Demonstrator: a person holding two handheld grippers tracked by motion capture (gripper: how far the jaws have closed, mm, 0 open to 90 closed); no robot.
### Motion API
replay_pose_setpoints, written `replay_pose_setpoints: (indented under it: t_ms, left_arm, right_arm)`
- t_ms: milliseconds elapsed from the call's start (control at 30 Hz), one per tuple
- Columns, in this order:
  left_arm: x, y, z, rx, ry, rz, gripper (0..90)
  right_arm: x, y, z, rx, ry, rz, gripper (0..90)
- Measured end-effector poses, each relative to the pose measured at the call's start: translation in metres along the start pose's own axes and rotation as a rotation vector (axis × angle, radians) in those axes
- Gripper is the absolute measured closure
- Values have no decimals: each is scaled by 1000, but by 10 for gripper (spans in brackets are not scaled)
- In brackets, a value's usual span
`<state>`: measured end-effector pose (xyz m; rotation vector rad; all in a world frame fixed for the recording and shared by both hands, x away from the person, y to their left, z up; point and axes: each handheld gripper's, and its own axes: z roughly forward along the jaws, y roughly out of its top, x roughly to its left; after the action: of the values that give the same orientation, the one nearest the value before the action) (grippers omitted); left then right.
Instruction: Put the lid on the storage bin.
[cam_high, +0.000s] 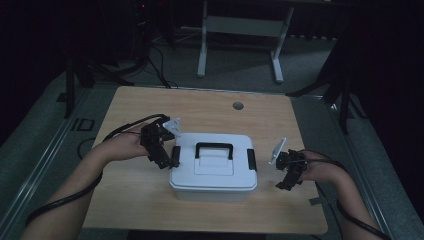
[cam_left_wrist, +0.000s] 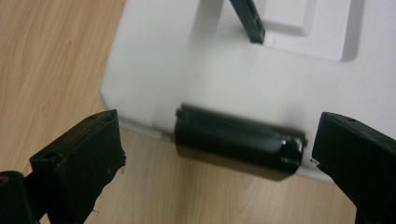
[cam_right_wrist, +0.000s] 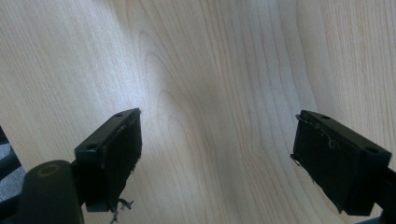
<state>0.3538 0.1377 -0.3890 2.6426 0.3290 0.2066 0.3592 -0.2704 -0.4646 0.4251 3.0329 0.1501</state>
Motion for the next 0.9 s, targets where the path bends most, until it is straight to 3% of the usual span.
replay_pose_setpoints:
  t_ms: [367, 900]
  left_arm:
    - [-3, -32, 1, 16, 7, -42, 13]
    - [-7, -79, 6, -24, 2, -106, 13]
  right_arm:
    - [0, -2, 0, -12, -4, 6, 153]
    - [0, -4, 4, -29, -1, 20, 153]
